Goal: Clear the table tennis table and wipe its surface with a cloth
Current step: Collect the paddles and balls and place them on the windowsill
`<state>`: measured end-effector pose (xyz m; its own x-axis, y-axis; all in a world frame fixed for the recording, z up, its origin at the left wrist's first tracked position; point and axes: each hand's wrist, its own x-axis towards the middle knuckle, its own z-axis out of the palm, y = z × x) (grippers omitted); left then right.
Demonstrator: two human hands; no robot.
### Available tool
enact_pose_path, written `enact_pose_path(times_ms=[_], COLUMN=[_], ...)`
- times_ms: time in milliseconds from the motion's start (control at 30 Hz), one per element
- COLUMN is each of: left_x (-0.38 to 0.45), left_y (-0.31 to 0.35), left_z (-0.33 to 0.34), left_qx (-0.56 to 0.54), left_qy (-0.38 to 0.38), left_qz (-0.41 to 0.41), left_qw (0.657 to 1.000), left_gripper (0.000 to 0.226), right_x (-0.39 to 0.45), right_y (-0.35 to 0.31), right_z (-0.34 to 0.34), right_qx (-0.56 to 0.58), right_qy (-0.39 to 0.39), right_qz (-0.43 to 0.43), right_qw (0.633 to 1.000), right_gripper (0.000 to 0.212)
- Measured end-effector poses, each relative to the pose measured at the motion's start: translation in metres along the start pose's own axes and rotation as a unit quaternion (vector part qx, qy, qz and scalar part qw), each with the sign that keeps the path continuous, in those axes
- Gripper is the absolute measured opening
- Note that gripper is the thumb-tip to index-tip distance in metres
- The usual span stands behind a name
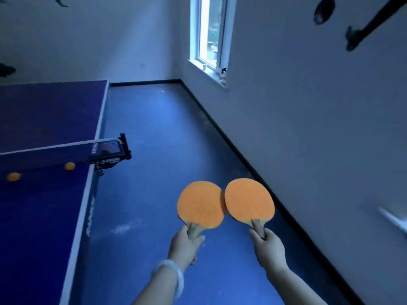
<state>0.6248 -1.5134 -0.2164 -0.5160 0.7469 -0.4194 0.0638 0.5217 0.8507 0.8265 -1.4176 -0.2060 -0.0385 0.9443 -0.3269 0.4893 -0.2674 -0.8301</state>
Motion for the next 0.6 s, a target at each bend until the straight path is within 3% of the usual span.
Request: enact_pose_path(times_ms=[400, 600], left_x=[-0.021, -0.024], left_y=[0.096, 0.131], left_z=[0.268, 0.38], left_qx=[0.088, 0.143], left_qy=[-0.147, -0.22], left_qz=[0.044, 0.051], left_qw=[0.984, 0.964], left_gripper=[0.015, 0.018], right_x=[0.055, 0.076], right_y=[0.111, 0.161], right_z=[-0.246, -0.338], right_qx=[0.066, 0.097], right_qy=[0.105, 0.179], right_qz=[0.049, 0.113], right_qw=[0.991, 0.973], right_gripper=[0.031, 0.031])
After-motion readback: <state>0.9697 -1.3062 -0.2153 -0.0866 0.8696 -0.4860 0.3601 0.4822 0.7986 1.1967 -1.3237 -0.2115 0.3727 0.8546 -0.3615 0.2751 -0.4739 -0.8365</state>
